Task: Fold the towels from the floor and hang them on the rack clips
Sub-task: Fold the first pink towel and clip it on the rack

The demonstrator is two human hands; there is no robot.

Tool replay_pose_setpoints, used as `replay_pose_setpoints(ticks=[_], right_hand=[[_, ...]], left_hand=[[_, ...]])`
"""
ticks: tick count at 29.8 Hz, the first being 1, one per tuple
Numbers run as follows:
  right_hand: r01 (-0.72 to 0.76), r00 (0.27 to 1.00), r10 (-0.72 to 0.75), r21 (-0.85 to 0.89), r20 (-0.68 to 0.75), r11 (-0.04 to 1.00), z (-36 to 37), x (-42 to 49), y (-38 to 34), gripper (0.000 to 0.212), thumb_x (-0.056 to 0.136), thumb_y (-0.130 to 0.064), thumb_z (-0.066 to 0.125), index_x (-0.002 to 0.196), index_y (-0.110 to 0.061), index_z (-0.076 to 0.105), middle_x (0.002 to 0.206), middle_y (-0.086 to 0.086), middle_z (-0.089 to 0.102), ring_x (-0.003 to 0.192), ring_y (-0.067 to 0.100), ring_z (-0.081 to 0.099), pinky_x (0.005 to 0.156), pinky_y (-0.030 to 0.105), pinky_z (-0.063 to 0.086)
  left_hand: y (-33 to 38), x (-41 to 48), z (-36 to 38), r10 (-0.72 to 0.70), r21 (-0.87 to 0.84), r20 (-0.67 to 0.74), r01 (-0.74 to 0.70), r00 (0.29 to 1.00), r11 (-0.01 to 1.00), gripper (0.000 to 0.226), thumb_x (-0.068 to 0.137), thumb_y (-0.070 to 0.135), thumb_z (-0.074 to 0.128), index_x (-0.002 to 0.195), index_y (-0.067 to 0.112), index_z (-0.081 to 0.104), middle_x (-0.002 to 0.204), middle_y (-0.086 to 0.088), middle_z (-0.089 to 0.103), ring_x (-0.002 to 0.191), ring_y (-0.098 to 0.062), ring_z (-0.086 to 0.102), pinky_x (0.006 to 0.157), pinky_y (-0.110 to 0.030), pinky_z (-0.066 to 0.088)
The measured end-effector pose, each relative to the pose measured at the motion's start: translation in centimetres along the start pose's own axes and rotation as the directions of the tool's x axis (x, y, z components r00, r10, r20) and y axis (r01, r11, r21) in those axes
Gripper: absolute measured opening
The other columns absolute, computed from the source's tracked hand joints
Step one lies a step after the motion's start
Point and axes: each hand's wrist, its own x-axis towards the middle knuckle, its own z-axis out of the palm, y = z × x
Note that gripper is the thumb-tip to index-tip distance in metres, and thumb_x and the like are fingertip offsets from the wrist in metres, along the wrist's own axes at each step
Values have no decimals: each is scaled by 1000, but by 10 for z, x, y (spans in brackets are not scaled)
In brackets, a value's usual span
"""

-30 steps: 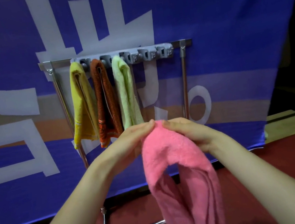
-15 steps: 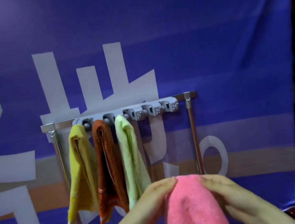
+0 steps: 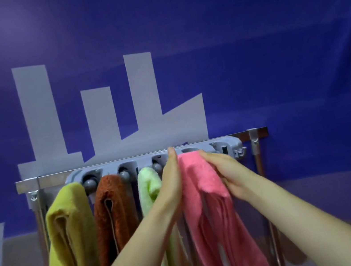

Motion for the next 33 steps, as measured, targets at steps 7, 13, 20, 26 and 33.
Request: replay_pose_setpoints(ticks=[7,13,20,26,33], right_hand=[[-47,991,34,-96,-127,994,5,54,15,30,90,-28,51,104,-5,63,89,9,68,77,19,63,77,28,51],[-174,963,123,-207,-238,963,3,58,39,35,85,-38,57,99,-7,65,83,8,65,68,14,58,65,26,47],[16,960,-112,-347,-258,938,5,54,44,32,92,-22,48,106,4,59,111,18,63,85,16,49,60,18,42],[373,851,-428,-223,-304,900,9,28,46,11,90,-7,48,88,-12,58,89,5,59,83,12,54,78,18,43],[459,853,-522,-468,-6,755,-1,-1,70,38,81,-2,61,93,-37,55,116,8,57,107,13,56,98,27,43]], left_hand=[[-16,58,22,-108,162,233,71,966,984,121,41,95,20,119,10,57,125,-11,59,116,-26,54,107,-40,36],[-26,55,14,-90,461,210,-17,974,887,87,84,66,6,134,2,39,143,-21,38,134,-32,33,115,-39,17],[-46,62,14,-45,381,173,-25,984,924,67,92,51,16,132,1,37,142,-21,38,134,-30,32,113,-36,18],[-42,16,-12,318,275,329,-412,889,869,42,96,34,23,132,16,35,135,8,32,125,1,26,105,-12,15],[-51,19,-23,220,218,584,-412,781,885,52,93,47,22,139,24,25,149,9,20,140,-8,20,119,-34,15]])
